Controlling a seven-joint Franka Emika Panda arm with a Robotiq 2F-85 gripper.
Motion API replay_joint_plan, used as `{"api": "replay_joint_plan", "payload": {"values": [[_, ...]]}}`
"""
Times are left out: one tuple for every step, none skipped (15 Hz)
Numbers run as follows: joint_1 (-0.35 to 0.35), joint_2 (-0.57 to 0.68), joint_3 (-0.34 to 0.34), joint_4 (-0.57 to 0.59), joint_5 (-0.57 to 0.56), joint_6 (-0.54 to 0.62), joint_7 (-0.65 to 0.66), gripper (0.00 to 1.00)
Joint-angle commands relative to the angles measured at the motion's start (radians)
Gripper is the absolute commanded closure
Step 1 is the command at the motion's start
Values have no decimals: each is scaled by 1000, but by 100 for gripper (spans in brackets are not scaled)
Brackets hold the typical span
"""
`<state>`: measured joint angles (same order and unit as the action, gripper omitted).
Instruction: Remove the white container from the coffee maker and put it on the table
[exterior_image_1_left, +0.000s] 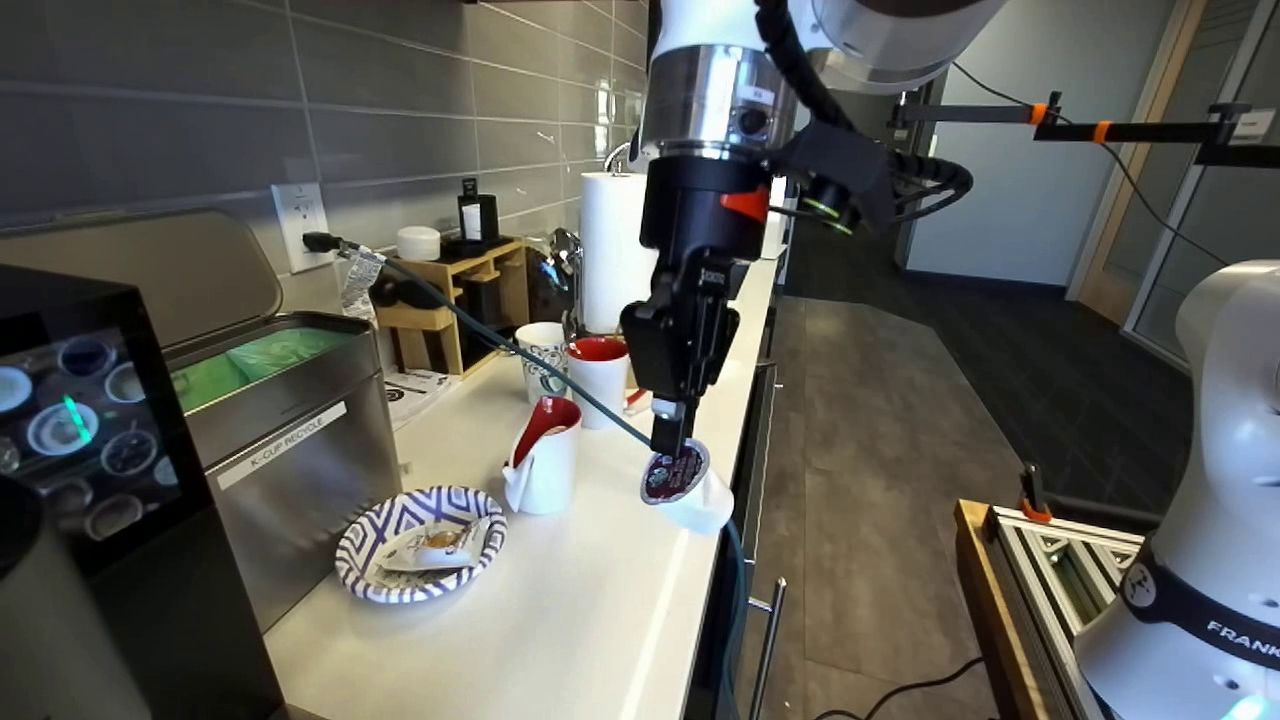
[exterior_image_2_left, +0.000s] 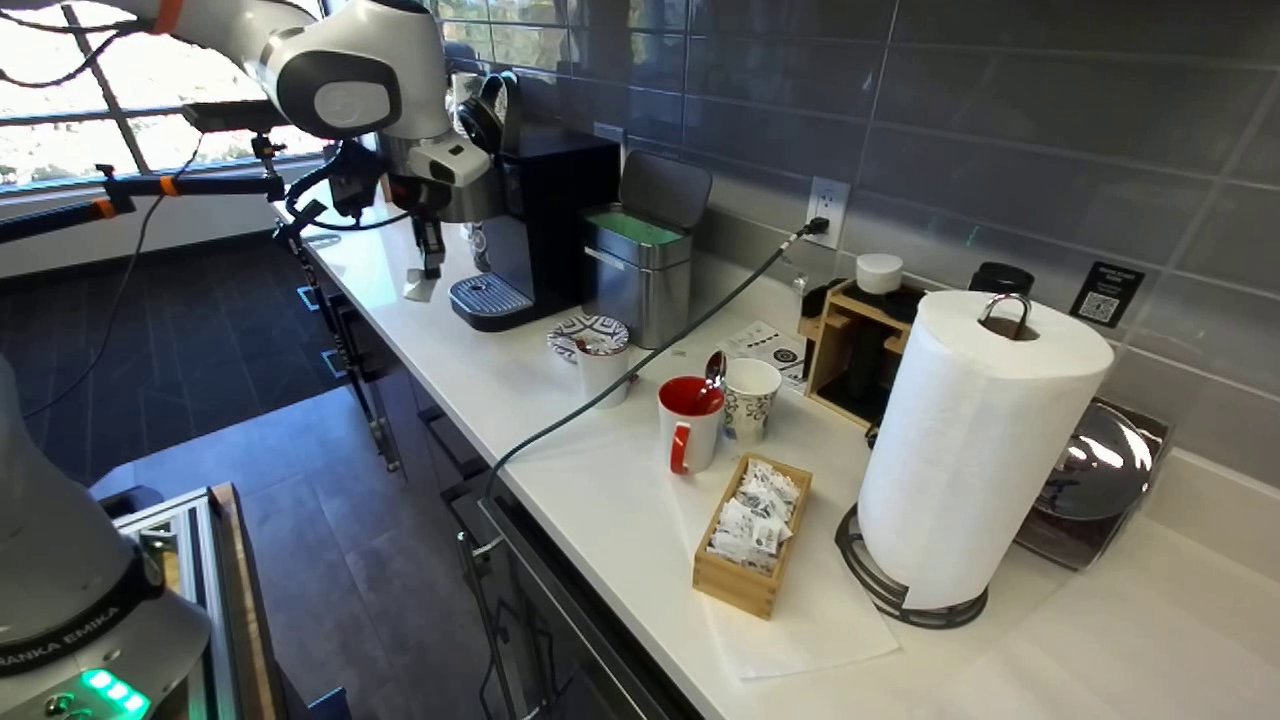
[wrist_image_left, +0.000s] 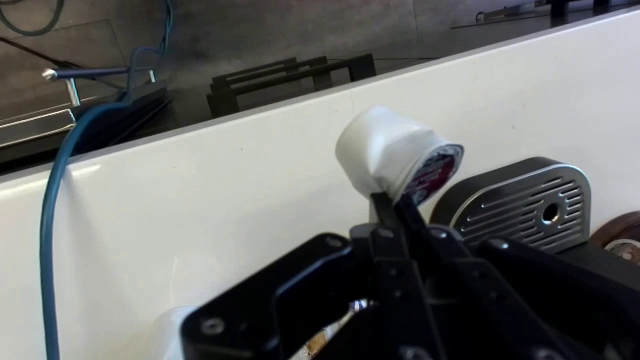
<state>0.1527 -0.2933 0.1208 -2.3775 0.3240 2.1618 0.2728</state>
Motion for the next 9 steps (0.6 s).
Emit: {"api": "replay_joint_plan", "payload": {"values": [[-9,-1,9,5,2,-3,-2,95],[-9,-1,9,8,2,-3,-2,95],[-9,-1,9,10,2,-3,-2,95],[-9,-1,9,11,2,-3,-2,95],[-5,14,3,3,29,28,-19,99],[0,31,-4,-19,68,86,-38,99],[5,46,-11,-34,111,118,-48,99],[12,61,-19,-60,176,168,-66,99],[15,75,-24,-83,231,222,-81,99]]}}
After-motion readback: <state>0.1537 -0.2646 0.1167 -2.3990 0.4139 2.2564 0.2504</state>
